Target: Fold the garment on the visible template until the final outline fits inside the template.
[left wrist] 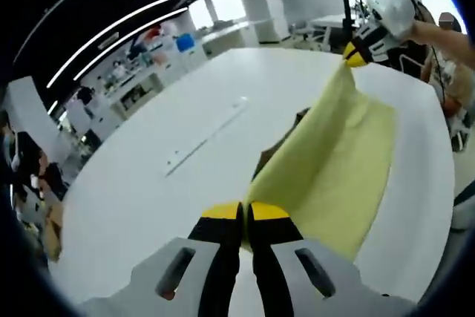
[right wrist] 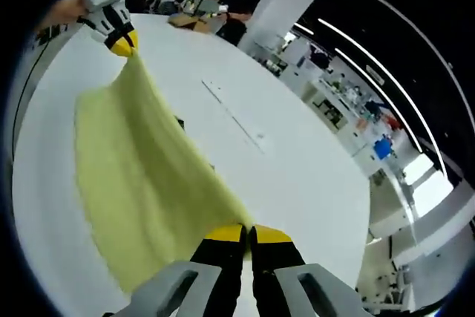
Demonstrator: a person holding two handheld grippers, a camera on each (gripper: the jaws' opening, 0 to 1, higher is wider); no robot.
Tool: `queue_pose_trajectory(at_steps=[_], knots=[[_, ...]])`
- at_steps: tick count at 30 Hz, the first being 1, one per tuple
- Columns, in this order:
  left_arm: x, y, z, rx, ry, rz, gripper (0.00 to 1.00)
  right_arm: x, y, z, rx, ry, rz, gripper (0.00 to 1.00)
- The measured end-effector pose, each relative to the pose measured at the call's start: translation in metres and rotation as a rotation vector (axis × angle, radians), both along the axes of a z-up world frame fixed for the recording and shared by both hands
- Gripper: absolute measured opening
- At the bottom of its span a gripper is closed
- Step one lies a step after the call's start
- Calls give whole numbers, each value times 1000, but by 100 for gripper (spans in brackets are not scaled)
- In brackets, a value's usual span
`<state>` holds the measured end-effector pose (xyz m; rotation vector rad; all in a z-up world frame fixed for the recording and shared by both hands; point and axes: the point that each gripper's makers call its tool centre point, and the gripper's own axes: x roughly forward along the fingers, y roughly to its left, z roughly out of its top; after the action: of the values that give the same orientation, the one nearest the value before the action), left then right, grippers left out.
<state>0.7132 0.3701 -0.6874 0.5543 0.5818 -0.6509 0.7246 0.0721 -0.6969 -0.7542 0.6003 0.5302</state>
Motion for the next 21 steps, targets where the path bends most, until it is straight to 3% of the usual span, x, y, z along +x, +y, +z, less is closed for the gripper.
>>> queue_pose_trajectory(at_steps=[8,21], knots=[[18,-2,-32,56,38,-25,1,14,-1,-32,-13,67,3,0],[30,0,-69,45,108,-12,1,26,-3,-69,18,139,-21,0]])
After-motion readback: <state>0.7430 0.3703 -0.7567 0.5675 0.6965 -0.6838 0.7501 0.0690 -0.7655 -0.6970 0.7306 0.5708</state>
